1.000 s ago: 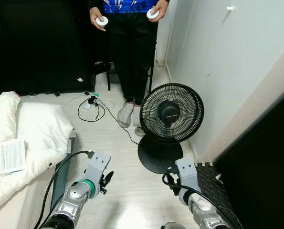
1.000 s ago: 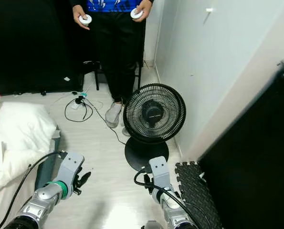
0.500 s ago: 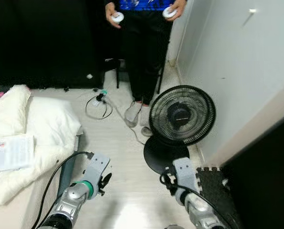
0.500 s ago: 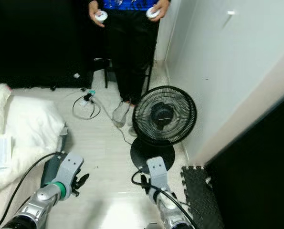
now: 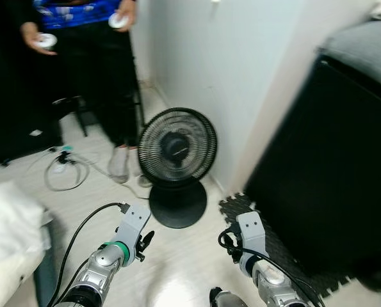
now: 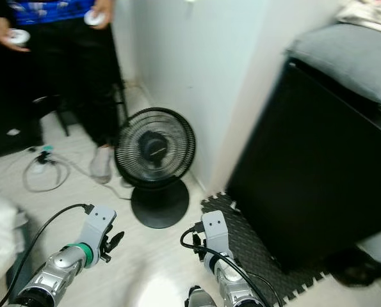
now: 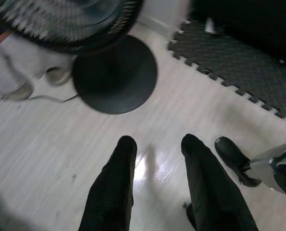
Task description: Clean up the room
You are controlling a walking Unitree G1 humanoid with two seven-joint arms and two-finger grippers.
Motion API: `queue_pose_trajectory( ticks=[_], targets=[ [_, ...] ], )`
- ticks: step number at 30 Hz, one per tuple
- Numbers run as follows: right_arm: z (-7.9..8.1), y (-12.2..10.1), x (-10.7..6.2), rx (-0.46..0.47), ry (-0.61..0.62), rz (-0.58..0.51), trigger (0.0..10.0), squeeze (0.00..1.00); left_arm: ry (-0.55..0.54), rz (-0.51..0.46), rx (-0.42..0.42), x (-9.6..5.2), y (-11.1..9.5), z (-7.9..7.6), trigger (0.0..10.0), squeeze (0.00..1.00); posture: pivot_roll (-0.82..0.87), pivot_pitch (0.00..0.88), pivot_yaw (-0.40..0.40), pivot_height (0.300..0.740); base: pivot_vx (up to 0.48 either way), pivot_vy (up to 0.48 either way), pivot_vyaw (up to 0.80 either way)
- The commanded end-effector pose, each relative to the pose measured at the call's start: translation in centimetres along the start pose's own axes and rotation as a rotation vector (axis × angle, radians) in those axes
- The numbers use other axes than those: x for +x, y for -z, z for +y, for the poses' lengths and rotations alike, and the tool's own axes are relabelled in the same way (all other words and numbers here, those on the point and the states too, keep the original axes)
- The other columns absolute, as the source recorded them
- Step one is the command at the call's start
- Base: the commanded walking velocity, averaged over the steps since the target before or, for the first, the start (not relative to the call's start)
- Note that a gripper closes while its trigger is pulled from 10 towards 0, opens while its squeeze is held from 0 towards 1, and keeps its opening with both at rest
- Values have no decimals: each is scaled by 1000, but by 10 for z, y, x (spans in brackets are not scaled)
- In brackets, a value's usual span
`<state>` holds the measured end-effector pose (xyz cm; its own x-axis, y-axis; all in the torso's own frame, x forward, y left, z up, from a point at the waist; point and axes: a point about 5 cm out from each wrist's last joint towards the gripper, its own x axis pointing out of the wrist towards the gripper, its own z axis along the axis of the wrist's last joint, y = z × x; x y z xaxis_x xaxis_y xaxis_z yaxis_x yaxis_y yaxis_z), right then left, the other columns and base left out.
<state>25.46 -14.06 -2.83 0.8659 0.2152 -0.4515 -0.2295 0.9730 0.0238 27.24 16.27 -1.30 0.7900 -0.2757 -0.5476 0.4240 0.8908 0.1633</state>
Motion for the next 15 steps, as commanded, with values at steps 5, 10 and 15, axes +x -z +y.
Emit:
queue_pose_trajectory(
  ticks=[5,10,15],
  targets=[
    [-4,-5,0,19,16,-37,10000,0,15,16,4,-1,6,-4,10000,0,-74,67,40,740,0,0,-624],
    [-4,-6,2,19,13,-28,10000,0,15,18,5,-1,7,-4,10000,0,-73,64,39,740,0,0,0],
    [-5,-6,2,28,22,-24,10000,0,13,19,5,-2,8,-4,10000,0,-74,64,40,740,0,0,-775]
  ],
)
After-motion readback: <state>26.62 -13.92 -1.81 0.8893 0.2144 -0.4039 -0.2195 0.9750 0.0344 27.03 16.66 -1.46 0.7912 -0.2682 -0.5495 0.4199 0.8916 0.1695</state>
